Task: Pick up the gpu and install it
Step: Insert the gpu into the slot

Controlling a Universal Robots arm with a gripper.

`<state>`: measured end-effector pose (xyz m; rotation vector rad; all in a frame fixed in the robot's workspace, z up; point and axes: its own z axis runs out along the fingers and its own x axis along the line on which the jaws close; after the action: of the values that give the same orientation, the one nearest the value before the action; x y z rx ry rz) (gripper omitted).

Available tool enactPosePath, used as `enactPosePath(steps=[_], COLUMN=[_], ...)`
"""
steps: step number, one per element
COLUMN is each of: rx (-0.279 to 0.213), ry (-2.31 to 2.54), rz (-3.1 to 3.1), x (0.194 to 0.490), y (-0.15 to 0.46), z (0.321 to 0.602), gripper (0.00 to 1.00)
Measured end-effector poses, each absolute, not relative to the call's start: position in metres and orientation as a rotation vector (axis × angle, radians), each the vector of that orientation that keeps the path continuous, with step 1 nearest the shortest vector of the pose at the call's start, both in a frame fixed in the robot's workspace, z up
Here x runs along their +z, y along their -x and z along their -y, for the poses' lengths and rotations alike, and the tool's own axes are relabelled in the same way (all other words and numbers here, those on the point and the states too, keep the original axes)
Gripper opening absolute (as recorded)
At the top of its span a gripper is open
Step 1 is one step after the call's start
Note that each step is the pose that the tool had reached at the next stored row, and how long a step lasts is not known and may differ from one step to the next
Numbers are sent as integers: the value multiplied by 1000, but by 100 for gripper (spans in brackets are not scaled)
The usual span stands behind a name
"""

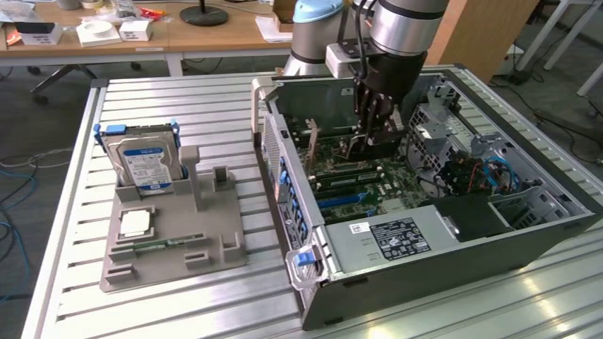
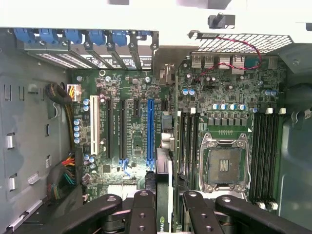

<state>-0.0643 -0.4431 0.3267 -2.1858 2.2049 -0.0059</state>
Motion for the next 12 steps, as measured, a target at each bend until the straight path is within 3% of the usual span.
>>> enactPosePath(steps=[12], rx=[-6], ry=[2186], rz=[-2205], x=[327], y=[60], z=[443], gripper=[26])
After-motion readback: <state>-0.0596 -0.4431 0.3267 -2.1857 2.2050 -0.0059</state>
